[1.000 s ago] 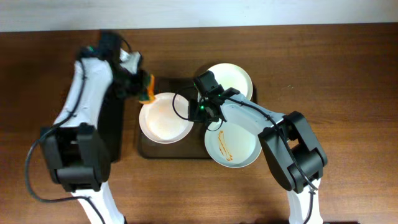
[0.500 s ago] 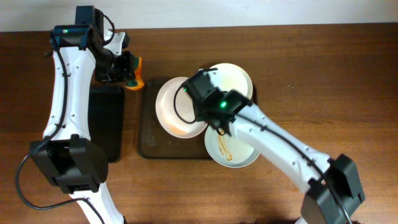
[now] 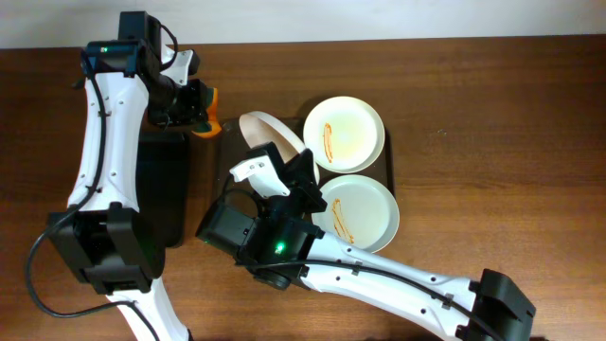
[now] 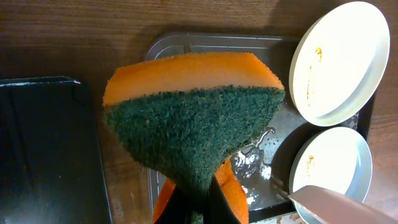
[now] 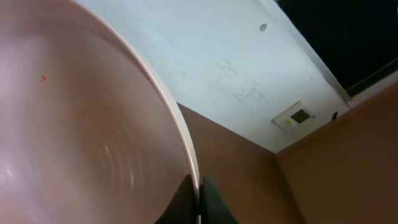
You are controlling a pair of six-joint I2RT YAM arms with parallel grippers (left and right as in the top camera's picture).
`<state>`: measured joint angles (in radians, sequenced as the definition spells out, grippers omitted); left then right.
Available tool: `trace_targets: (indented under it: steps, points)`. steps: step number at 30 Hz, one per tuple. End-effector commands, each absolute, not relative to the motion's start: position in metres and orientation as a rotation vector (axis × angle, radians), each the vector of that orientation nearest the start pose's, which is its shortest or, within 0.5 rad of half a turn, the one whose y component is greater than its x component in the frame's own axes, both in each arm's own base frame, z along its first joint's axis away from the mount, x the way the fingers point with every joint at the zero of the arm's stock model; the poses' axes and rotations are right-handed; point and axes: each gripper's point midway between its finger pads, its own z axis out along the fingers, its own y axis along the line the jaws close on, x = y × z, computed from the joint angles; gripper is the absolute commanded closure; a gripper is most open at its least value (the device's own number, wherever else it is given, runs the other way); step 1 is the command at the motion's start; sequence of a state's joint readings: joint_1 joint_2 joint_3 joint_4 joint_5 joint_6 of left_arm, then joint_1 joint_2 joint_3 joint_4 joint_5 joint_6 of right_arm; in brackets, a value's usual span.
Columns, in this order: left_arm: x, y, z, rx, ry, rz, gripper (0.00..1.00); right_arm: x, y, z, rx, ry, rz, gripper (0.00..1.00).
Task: Clean dirty plates on tray and stack at the side
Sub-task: 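Lift the cleaned plate with the right gripper and place it right of the tray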
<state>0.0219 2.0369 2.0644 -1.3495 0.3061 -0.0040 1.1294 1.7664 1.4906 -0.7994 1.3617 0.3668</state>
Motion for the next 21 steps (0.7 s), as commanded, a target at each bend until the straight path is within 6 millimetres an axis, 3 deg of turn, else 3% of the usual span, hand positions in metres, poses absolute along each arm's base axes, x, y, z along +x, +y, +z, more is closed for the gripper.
trace_targets:
  steps: [1,5,6,9,10,11,13,14,15,16,19,21]
  points:
    - [0.441,-0.044,0.185,0.011,2.859,-0.446,1.0,0.315,0.283,0.247,-0.367,1.954,-0.54,0.96]
    - [0.442,-0.044,0.185,0.013,2.857,-0.445,1.0,0.32,0.297,0.2,-0.366,2.327,-0.07,0.96]
    - [0.442,-0.044,0.186,0.013,2.856,-0.444,1.0,0.324,0.293,0.196,-0.352,2.401,0.03,0.96]
    - [0.442,-0.044,0.185,0.013,2.857,-0.444,1.0,0.344,0.254,0.192,-0.238,2.596,0.336,0.96]
    - [0.442,-0.044,0.185,0.013,2.857,-0.444,1.0,0.354,0.231,0.192,-0.195,2.64,0.431,0.96]
    - [0.442,-0.044,0.185,0.013,2.857,-0.444,1.0,0.366,0.19,0.189,-0.104,2.7,0.539,0.96]
    - [0.442,-0.044,0.185,0.013,2.857,-0.444,1.0,0.374,0.142,0.184,0.014,2.741,0.546,0.96]
    - [0.442,-0.044,0.185,0.013,2.858,-0.444,1.0,0.376,0.098,0.179,0.143,2.77,0.496,0.96]
    - [0.441,-0.044,0.185,0.012,2.859,-0.444,1.0,0.368,0.029,0.165,0.377,2.81,0.439,0.96]
    - [0.441,-0.044,0.185,0.012,2.859,-0.444,1.0,0.364,0.012,0.159,0.433,2.818,0.427,0.96]
    - [0.441,-0.044,0.185,0.013,2.858,-0.444,1.0,0.34,-0.063,0.115,0.759,2.801,0.392,0.96]
    - [0.441,-0.044,0.185,0.012,2.86,-0.444,1.0,0.33,-0.092,0.086,0.869,2.755,0.349,0.96]
